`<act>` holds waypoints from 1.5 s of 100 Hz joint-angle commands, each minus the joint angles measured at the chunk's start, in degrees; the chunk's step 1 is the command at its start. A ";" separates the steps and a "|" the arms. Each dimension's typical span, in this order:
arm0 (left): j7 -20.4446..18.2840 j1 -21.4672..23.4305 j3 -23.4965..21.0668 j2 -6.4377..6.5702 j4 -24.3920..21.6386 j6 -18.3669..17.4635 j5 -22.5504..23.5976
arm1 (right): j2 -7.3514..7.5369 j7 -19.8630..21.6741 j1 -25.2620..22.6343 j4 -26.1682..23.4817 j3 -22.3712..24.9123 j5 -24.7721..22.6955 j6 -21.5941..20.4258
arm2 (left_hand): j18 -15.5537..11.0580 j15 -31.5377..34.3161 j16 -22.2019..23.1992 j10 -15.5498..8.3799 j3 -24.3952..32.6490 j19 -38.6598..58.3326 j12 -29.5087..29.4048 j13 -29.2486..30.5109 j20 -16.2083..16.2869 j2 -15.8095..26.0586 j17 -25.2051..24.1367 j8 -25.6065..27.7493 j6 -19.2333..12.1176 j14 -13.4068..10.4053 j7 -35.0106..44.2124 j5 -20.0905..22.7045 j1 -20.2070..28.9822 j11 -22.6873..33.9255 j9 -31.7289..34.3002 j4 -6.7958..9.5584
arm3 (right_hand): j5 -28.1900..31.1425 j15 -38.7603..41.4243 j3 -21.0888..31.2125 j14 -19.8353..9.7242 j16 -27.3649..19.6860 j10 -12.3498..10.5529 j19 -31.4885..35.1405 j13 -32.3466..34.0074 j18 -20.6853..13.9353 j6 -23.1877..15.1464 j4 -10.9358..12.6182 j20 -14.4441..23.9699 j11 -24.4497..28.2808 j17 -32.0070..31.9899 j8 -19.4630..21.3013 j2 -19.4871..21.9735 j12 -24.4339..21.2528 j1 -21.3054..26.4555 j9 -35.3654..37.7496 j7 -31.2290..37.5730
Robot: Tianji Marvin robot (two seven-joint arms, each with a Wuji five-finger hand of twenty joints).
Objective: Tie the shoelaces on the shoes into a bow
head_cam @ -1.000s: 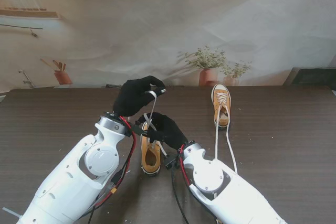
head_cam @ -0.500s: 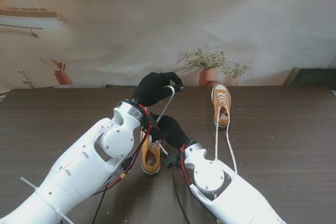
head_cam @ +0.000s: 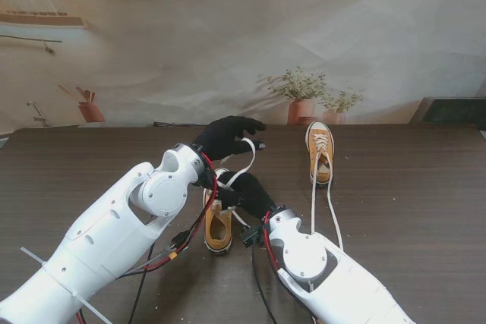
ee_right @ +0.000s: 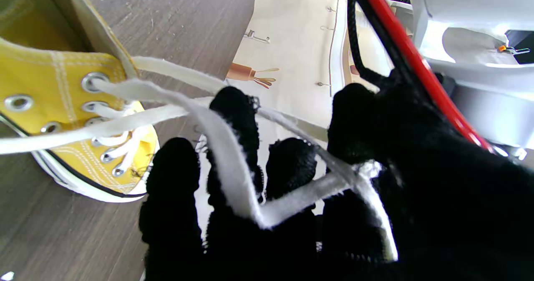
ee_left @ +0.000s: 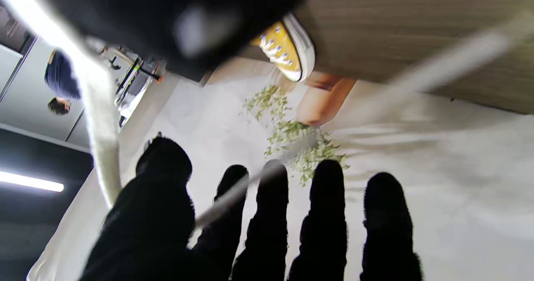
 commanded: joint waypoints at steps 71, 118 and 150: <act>-16.93 3.88 -9.94 7.07 -4.86 -8.18 13.48 | -0.17 0.18 -0.90 -2.66 1.19 2.40 1.85 | -7.54 -21.94 -7.19 0.15 38.63 -36.42 -13.11 -17.03 -2.52 -23.09 -10.37 -3.75 -4.02 -3.81 -5.27 -2.77 -3.58 -14.48 -17.65 -3.49 | 1.11 -0.31 2.62 -1.27 -0.14 -1.24 -0.57 -0.24 -1.21 -7.59 -1.61 -0.38 1.33 -0.92 3.96 0.08 -0.96 1.56 -0.43 -0.08; 5.58 0.34 -5.42 4.71 2.52 -3.68 27.39 | -0.25 2.08 -0.98 -3.81 1.36 7.20 3.27 | -5.55 -9.46 -1.69 1.78 15.59 -18.94 -8.85 -9.55 0.49 -4.77 -6.66 -2.79 -2.71 -2.28 -2.52 -0.04 -9.18 -7.89 -9.58 -2.53 | 1.24 -0.75 3.00 -1.21 -0.32 -0.79 -1.50 -0.21 -1.32 -7.40 -1.59 -0.73 0.99 -1.72 4.47 -0.24 -1.26 1.75 0.39 0.05; 18.48 -7.28 3.26 -0.92 10.25 1.00 16.81 | 0.27 3.72 -1.14 -3.31 2.05 7.55 3.44 | -4.75 -8.16 -2.07 3.47 12.34 -16.06 -8.22 -11.69 -1.64 -2.54 -9.01 -3.15 -0.17 -0.40 -1.78 -1.24 -12.26 -6.21 -11.12 -2.76 | 1.31 -1.09 2.90 -1.21 -0.42 -0.58 -2.14 -0.28 -1.21 -7.12 -1.59 -1.04 0.77 -2.10 4.68 -0.19 -1.32 1.91 0.76 -0.08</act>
